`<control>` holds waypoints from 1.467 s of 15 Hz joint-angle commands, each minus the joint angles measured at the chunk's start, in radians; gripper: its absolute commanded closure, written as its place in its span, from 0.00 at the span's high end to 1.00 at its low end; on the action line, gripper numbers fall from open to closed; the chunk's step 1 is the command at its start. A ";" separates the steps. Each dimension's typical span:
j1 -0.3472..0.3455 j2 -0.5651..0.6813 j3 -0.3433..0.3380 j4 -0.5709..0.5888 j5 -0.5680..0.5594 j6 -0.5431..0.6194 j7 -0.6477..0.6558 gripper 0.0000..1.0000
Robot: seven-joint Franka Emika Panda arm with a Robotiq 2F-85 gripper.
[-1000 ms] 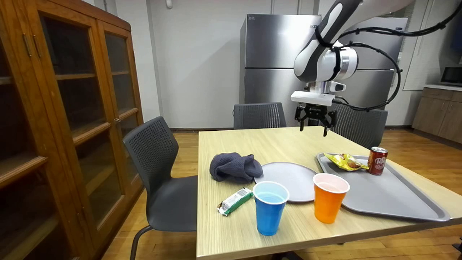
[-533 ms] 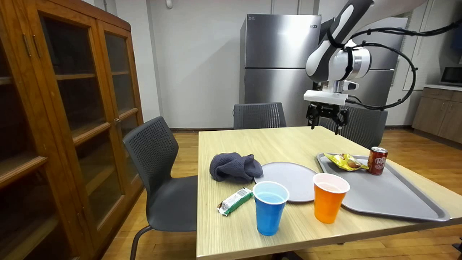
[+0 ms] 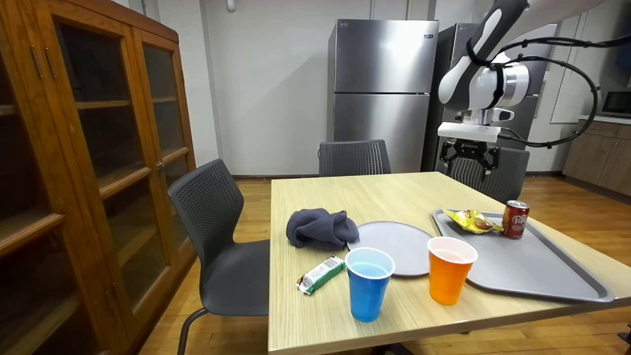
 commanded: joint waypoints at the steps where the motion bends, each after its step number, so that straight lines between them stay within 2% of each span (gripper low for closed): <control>1: -0.020 -0.025 -0.016 -0.028 0.006 0.022 -0.024 1.00; 9: -0.043 -0.008 -0.061 -0.039 0.010 0.052 0.006 1.00; 22: -0.089 0.053 -0.095 -0.040 0.036 0.130 0.011 1.00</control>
